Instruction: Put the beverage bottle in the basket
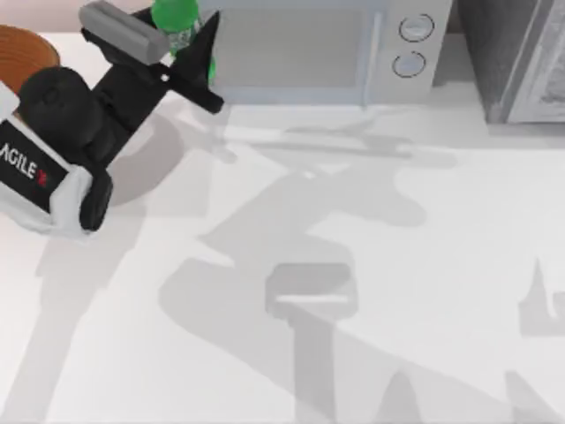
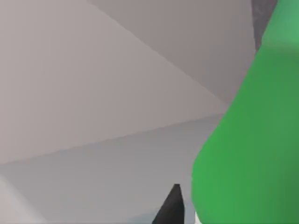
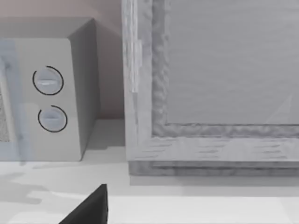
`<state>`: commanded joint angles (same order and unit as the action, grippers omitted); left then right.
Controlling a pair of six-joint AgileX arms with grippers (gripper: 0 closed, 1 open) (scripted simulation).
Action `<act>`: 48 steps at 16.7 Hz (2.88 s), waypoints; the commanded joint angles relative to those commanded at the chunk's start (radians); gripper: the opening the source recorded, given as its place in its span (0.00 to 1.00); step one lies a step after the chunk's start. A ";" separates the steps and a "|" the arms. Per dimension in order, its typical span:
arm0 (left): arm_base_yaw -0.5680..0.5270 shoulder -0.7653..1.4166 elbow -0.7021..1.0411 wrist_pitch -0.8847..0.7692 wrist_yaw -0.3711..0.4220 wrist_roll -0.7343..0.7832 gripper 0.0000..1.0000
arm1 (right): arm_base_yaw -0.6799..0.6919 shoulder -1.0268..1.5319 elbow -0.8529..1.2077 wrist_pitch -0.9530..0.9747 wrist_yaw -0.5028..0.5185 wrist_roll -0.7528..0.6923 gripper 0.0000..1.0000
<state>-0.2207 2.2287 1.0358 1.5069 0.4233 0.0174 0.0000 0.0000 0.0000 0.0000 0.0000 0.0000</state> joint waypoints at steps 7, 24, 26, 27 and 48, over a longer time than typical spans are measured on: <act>0.416 -0.144 0.290 -0.306 0.330 0.024 0.00 | 0.000 0.000 0.000 0.000 0.000 0.000 1.00; 0.809 -0.253 0.509 -1.142 0.987 0.066 0.00 | 0.000 0.000 0.000 0.000 0.000 0.000 1.00; 0.804 -0.251 0.506 -1.139 0.985 0.068 0.00 | 0.000 0.000 0.000 0.000 0.000 0.000 1.00; 0.801 -0.249 0.505 -1.136 0.984 0.067 0.00 | 0.000 0.000 0.000 0.000 0.000 0.000 1.00; 0.696 -0.169 0.467 -0.988 0.875 0.039 0.68 | 0.000 0.000 0.000 0.000 0.000 0.000 1.00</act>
<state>0.4757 2.0593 1.5032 0.5187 1.2983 0.0564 0.0000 0.0000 0.0000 0.0000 0.0000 0.0000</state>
